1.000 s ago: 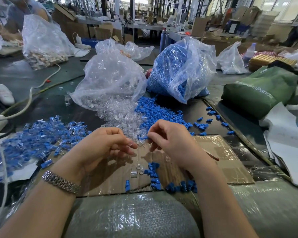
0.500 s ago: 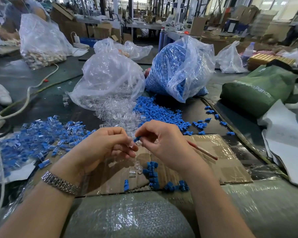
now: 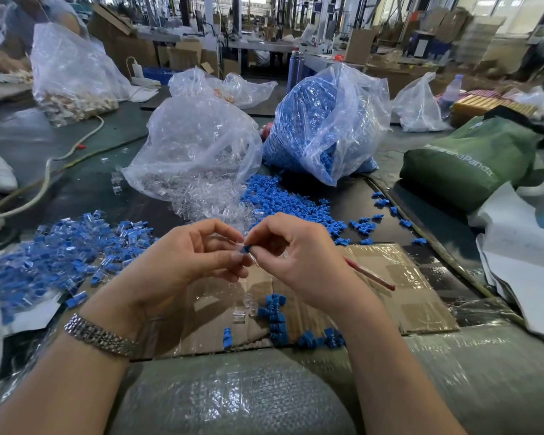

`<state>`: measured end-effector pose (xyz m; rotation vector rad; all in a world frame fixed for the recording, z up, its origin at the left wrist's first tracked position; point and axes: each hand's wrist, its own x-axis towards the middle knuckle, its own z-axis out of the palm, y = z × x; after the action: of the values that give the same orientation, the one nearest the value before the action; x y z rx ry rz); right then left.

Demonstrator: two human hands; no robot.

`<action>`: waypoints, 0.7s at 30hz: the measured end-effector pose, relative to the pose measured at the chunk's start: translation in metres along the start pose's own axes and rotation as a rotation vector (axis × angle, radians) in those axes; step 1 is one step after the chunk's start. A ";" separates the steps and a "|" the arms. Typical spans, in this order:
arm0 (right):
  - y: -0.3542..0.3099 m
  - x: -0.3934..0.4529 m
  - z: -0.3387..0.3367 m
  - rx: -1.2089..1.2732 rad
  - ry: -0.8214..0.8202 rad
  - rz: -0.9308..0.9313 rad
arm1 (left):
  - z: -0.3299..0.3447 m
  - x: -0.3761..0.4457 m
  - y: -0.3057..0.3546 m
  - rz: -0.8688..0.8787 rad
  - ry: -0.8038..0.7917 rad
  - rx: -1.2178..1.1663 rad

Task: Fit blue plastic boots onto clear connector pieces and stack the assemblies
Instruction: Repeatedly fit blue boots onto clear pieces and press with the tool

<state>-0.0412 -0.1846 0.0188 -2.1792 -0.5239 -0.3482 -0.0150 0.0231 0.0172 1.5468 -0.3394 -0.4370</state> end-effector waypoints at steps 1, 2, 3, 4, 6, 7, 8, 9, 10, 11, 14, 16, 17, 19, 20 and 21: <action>0.000 0.000 0.000 -0.003 -0.001 -0.003 | 0.001 0.000 0.000 0.004 0.006 0.001; 0.000 0.000 0.000 -0.005 -0.003 -0.005 | 0.001 0.000 0.000 0.008 0.010 0.001; 0.000 0.000 0.000 -0.001 -0.006 -0.002 | 0.001 0.000 -0.001 0.012 0.017 -0.004; 0.000 0.000 0.000 0.007 -0.008 0.003 | 0.001 0.000 -0.001 0.016 0.028 -0.011; -0.001 0.000 -0.001 0.013 -0.014 0.012 | 0.000 0.000 -0.001 0.020 0.039 -0.026; -0.001 -0.001 -0.001 0.010 -0.018 0.015 | -0.001 0.000 -0.001 0.020 0.036 -0.034; -0.001 -0.001 -0.001 0.006 -0.022 0.015 | -0.001 0.000 -0.001 0.019 0.031 -0.042; -0.002 -0.001 -0.001 0.000 -0.025 0.014 | -0.001 0.000 -0.001 0.019 0.029 -0.047; -0.002 -0.001 -0.001 -0.007 -0.025 0.010 | -0.002 0.000 -0.001 0.021 0.031 -0.048; -0.001 0.000 -0.001 -0.013 -0.025 0.005 | -0.002 0.000 -0.002 0.026 0.035 -0.044; -0.001 0.000 -0.001 -0.034 -0.025 -0.014 | -0.001 0.002 -0.003 0.039 0.042 -0.013; -0.002 0.000 0.000 -0.033 -0.020 -0.019 | -0.001 0.002 -0.004 0.041 0.044 -0.002; -0.003 -0.001 -0.001 -0.029 -0.025 -0.016 | -0.001 0.002 -0.003 0.041 0.042 0.001; -0.003 -0.001 -0.005 0.021 -0.048 0.031 | -0.002 0.001 -0.003 0.044 0.039 -0.002; -0.001 -0.001 -0.009 0.051 -0.040 0.074 | -0.003 0.002 -0.003 0.047 0.041 -0.013; 0.002 -0.001 -0.013 0.052 -0.002 0.129 | -0.003 0.002 -0.003 0.050 0.047 -0.029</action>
<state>-0.0419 -0.1958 0.0249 -2.1505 -0.3865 -0.2598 -0.0123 0.0251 0.0141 1.5152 -0.3330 -0.3648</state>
